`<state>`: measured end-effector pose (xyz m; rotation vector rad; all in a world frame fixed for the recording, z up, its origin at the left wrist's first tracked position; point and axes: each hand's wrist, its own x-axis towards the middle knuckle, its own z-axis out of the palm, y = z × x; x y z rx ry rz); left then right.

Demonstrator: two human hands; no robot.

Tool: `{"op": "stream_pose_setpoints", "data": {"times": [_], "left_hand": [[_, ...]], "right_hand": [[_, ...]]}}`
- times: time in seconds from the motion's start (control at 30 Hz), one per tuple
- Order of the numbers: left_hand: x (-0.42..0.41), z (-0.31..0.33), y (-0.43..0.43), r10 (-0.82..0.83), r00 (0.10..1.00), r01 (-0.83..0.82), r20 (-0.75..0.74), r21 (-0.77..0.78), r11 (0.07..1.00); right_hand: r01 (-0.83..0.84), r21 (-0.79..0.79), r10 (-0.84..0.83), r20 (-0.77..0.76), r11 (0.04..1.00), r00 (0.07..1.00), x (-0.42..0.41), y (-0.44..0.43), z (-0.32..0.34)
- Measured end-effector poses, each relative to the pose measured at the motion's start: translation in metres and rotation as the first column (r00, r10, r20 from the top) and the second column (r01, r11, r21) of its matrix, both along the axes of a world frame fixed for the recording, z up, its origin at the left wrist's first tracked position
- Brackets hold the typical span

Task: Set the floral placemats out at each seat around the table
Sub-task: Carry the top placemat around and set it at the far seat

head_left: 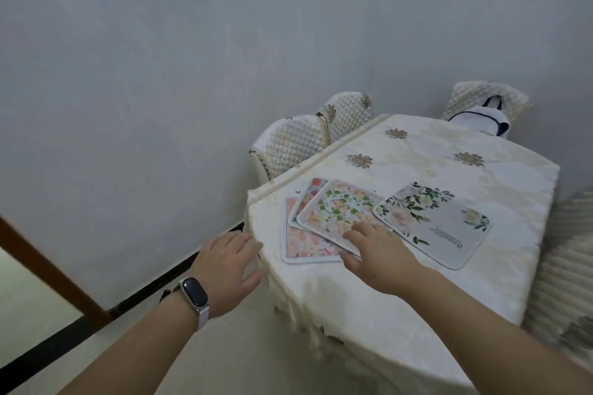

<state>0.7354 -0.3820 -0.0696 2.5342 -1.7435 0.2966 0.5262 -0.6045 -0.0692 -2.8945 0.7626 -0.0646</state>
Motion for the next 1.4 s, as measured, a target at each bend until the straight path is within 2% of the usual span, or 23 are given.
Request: {"op": "stream_pose_setpoints", "data": {"times": [0.17, 0.33, 0.53, 0.67, 0.9, 1.03, 1.13, 1.23, 1.4], "left_hand": [[0.081, -0.015, -0.037, -0.083, 0.995, 0.085, -0.047, 0.039, 0.996], [0.113, -0.021, -0.091, -0.188, 0.979, 0.196, -0.084, 0.091, 0.976], [0.113, -0.036, -0.159, -0.308, 0.923, 0.338, -0.230, 0.103, 0.935], [0.104, -0.055, -0.209, -0.335, 0.909, 0.380, -0.247, 0.164, 0.910], [0.081, -0.086, -0.297, -0.299, 0.915, 0.390, -0.273, 0.395, 0.832], [0.061, -0.094, -0.352, -0.319, 0.898, 0.419, -0.305, 0.368, 0.830], [0.040, -0.095, -0.381, -0.331, 0.863, 0.448, -0.382, 0.276, 0.850], [0.021, -0.101, -0.406, -0.371, 0.815, 0.489, -0.445, 0.186, 0.852], [0.014, -0.137, -0.451, -0.328, 0.808, 0.512, -0.490, 0.308, 0.802]], "right_hand": [[0.111, 0.002, -0.111, -0.059, 0.994, 0.992, 0.051, -0.013, -0.003], [0.261, -0.008, -0.261, -0.072, 0.965, 0.963, 0.050, -0.034, -0.006], [0.387, 0.015, -0.384, -0.095, 0.922, 0.919, 0.032, -0.068, -0.021], [0.445, 0.046, -0.438, -0.117, 0.894, 0.891, 0.020, -0.098, -0.048], [0.502, 0.154, -0.484, -0.140, 0.851, 0.864, 0.008, -0.164, -0.094], [0.549, 0.203, -0.531, -0.140, 0.811, 0.836, -0.011, -0.199, -0.112], [0.607, 0.303, -0.591, -0.151, 0.735, 0.792, -0.025, -0.213, -0.123], [0.674, 0.457, -0.701, -0.141, 0.581, 0.699, -0.037, -0.230, -0.134], [0.778, 0.551, -0.864, -0.185, 0.302, 0.467, -0.069, -0.254, -0.162]]}}
